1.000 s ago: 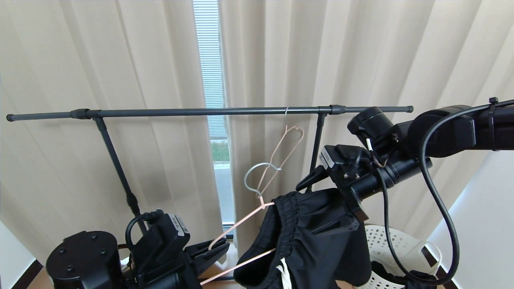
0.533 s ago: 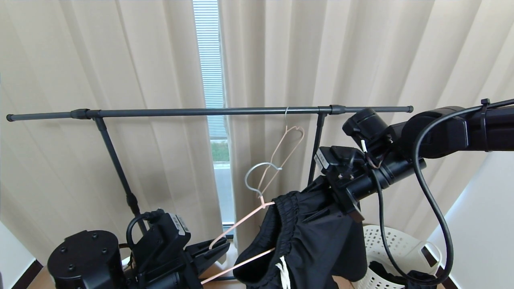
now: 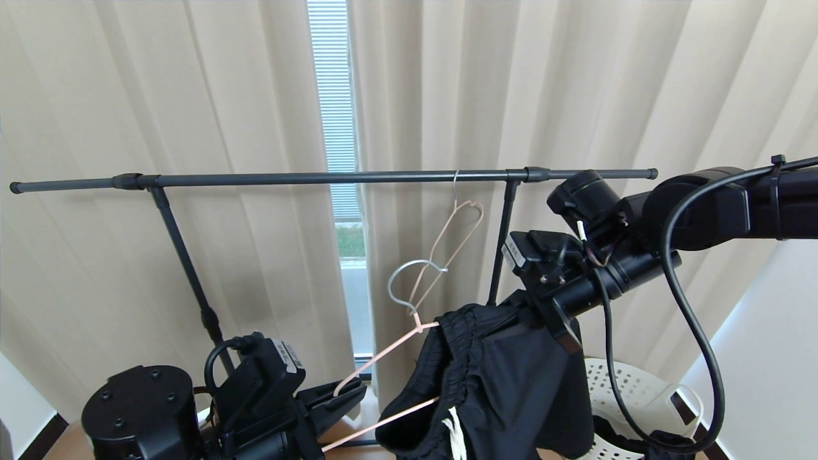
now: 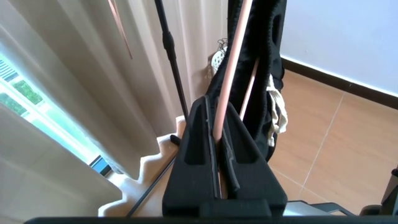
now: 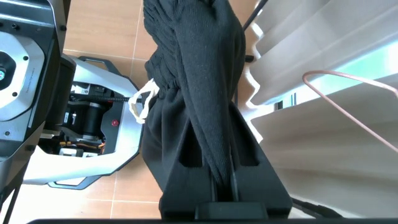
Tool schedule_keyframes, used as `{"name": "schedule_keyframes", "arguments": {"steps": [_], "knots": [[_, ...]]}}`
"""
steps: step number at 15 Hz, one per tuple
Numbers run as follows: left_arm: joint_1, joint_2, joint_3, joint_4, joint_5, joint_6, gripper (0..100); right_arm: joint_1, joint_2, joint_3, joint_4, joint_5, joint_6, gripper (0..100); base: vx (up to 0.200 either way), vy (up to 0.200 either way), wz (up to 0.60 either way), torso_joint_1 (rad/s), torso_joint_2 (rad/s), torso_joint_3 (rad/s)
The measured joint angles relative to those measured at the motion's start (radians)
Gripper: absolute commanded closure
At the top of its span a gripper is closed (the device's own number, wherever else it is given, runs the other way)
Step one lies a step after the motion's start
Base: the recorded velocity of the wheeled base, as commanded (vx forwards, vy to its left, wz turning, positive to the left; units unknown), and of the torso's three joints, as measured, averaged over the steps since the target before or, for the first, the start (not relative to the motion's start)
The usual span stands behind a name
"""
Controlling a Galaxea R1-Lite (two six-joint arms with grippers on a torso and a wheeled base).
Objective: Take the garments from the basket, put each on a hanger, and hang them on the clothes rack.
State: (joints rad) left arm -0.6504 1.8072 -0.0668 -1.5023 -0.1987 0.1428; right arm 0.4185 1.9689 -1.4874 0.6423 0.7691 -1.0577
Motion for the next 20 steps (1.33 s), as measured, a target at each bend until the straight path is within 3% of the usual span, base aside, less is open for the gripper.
{"name": "schedule_keyframes", "arguments": {"steps": [1, 6, 9, 14, 16, 20], "knots": [[0.001, 0.001, 0.001, 0.000, 0.000, 0.001, 0, 0.000, -0.002, 0.001, 0.000, 0.000, 0.000, 100, 0.000, 0.000, 0.00, 0.000, 0.00, 0.000], [0.008, 0.002, 0.002, -0.001, 0.001, -0.001, 0, -0.001, -0.016, 0.003, 0.002, 0.000, 0.000, 100, 0.000, 0.000, 0.00, 0.000, 0.00, 0.000], [0.056, 0.000, 0.007, -0.033, -0.020, -0.003, 0, -0.010, -0.031, 0.015, 0.005, 0.000, 0.001, 100, 0.000, 0.000, 0.00, 0.000, 0.00, 0.000], [0.229, -0.030, 0.052, -0.067, -0.300, -0.041, 0, -0.070, -0.078, 0.100, 0.002, 0.004, 0.006, 100, 0.000, 0.000, 0.00, 0.000, 0.00, 0.000], [0.302, -0.061, 0.039, -0.068, -0.370, -0.146, 0, -0.098, -0.103, 0.153, -0.006, 0.054, 0.002, 100, 0.000, 0.000, 0.00, 0.000, 0.00, 0.000], [0.398, -0.081, -0.039, -0.068, -0.422, -0.464, 0, -0.150, -0.134, 0.231, -0.006, 0.185, -0.005, 100, 0.000, 0.000, 0.00, 0.000, 0.00, 0.000]]}}
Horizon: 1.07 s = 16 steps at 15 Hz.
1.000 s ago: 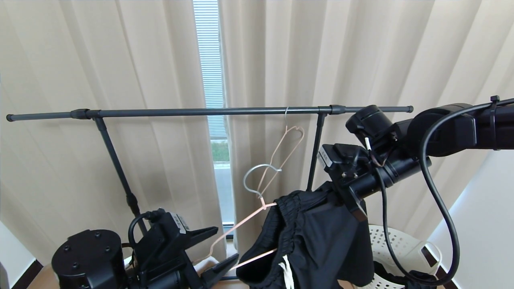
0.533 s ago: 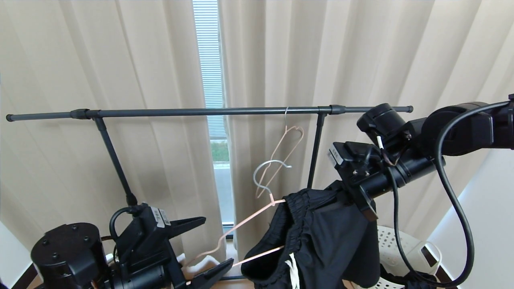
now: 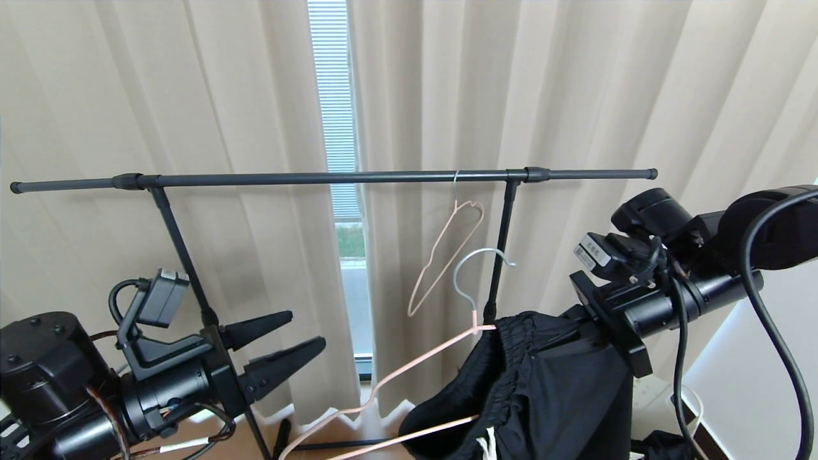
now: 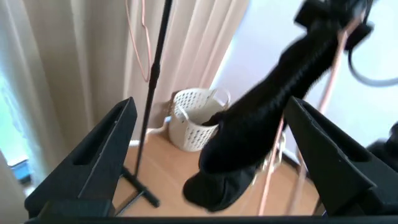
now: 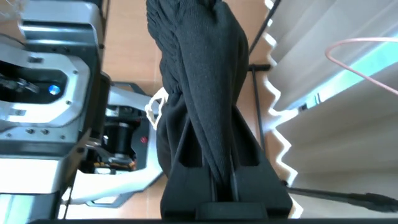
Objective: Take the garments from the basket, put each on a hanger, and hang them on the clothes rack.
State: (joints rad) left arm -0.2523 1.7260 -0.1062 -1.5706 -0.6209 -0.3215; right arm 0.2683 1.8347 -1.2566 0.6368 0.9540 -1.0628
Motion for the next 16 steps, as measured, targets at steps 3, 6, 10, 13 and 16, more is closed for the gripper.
{"name": "schedule_keyframes", "arguments": {"steps": [3, 6, 10, 13, 16], "knots": [[0.027, 0.076, -0.064, 0.000, -0.002, -0.096, 0, -0.012, -0.021, 0.015, 0.000, 0.027, 0.000, 100, 0.000, 0.000, 0.00, 0.000, 0.00, 0.000], [0.025, 0.164, -0.105, 0.001, -0.002, -0.134, 0, -0.014, -0.049, 0.028, 0.000, 0.061, 0.000, 100, 0.000, 0.000, 0.00, 0.000, 0.00, 0.000], [-0.030, 0.206, -0.143, 0.105, 0.001, -0.127, 0, -0.019, -0.065, 0.031, 0.000, 0.160, 0.001, 100, 0.000, 0.000, 0.00, 0.000, 0.00, 0.000], [-0.081, 0.213, -0.165, 0.194, 0.038, -0.086, 0, -0.025, -0.068, 0.031, -0.010, 0.163, 0.002, 100, 0.000, 0.000, 0.00, 0.000, 0.00, 0.000], [-0.170, 0.217, -0.166, 0.248, 0.091, -0.040, 0, -0.026, -0.068, 0.044, -0.043, 0.175, 0.006, 100, 0.000, 0.000, 0.00, 0.000, 0.00, 0.000]]}}
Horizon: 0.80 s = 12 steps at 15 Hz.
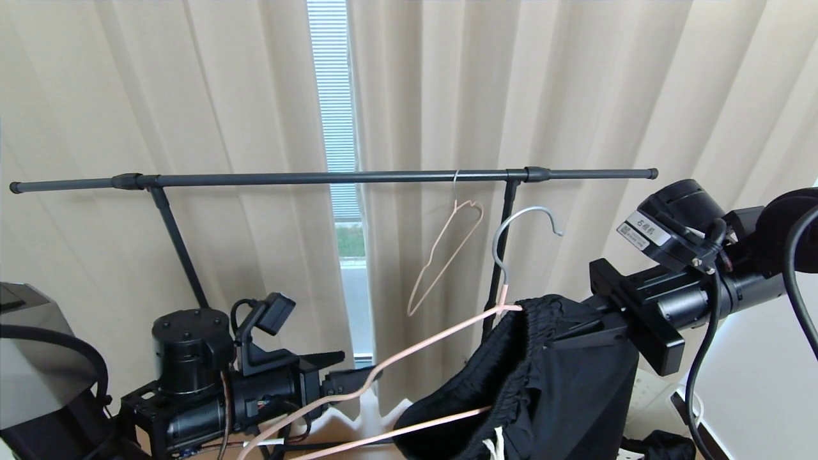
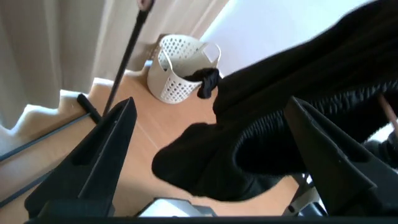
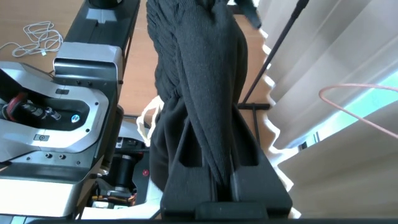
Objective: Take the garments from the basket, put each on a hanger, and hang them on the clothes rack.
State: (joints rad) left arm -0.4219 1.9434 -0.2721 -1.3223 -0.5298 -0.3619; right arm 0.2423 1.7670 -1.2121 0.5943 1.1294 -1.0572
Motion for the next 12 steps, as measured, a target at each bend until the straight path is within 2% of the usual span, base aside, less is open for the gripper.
{"name": "schedule_keyframes", "arguments": {"steps": [7, 12], "knots": [[-0.111, 0.057, 0.034, 0.003, 0.070, 0.104, 0, 0.000, -0.003, 0.006, -0.006, 0.014, 0.002, 100, 0.000, 0.000, 0.00, 0.000, 0.00, 0.000], [-0.153, 0.095, 0.052, -0.003, 0.086, 0.112, 0, 0.001, -0.004, 0.008, -0.006, 0.023, 0.003, 100, 0.000, 0.000, 0.00, 0.000, 0.00, 0.000]]}}
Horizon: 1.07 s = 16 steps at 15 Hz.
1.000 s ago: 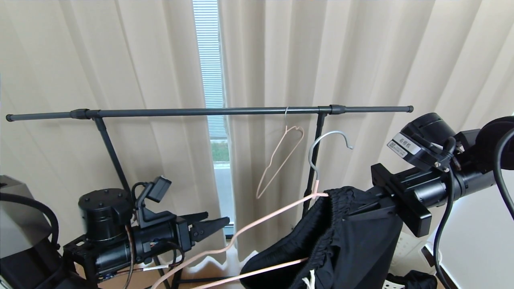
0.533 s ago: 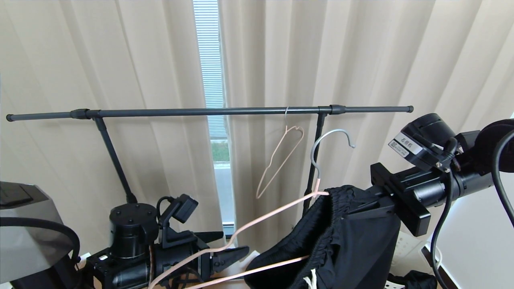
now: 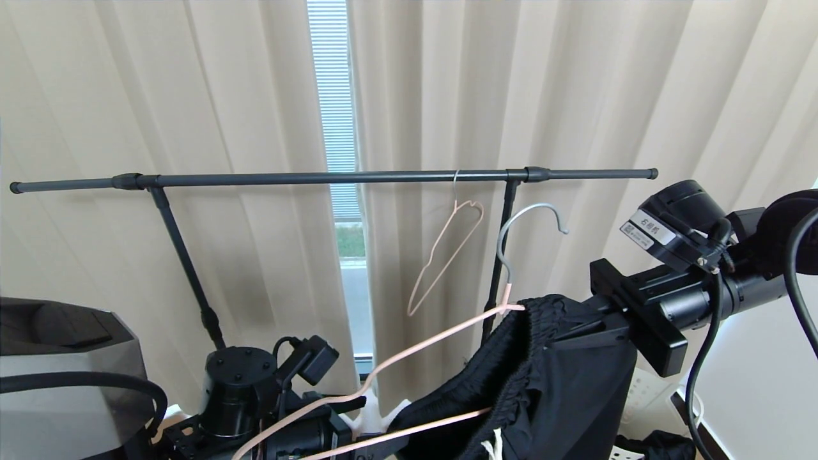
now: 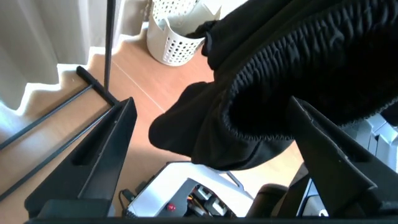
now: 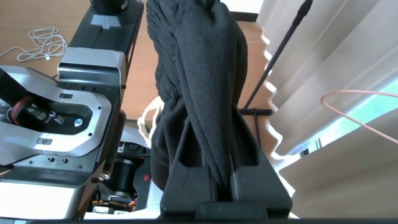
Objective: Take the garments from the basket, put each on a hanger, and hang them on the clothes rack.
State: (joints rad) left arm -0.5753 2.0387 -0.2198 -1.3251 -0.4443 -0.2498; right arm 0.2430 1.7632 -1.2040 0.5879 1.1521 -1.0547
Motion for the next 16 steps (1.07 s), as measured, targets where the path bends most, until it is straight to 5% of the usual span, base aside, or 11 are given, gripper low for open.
{"name": "schedule_keyframes", "arguments": {"steps": [5, 6, 16], "knots": [[-0.038, 0.041, 0.002, -0.030, 0.003, 0.002, 0, 0.005, 0.000, 0.008, 0.000, 0.007, 0.000, 100, 0.000, 0.000, 0.00, 0.000, 0.00, 0.000], [-0.045, 0.048, 0.002, -0.032, 0.003, 0.002, 100, 0.005, 0.000, 0.008, 0.000, 0.010, 0.000, 100, 0.000, 0.000, 0.00, 0.000, 0.00, 0.000], [-0.033, 0.063, 0.011, -0.091, 0.034, -0.004, 100, -0.026, -0.008, 0.018, -0.046, 0.010, 0.000, 100, 0.000, 0.000, 0.00, 0.000, 0.00, 0.000]]}}
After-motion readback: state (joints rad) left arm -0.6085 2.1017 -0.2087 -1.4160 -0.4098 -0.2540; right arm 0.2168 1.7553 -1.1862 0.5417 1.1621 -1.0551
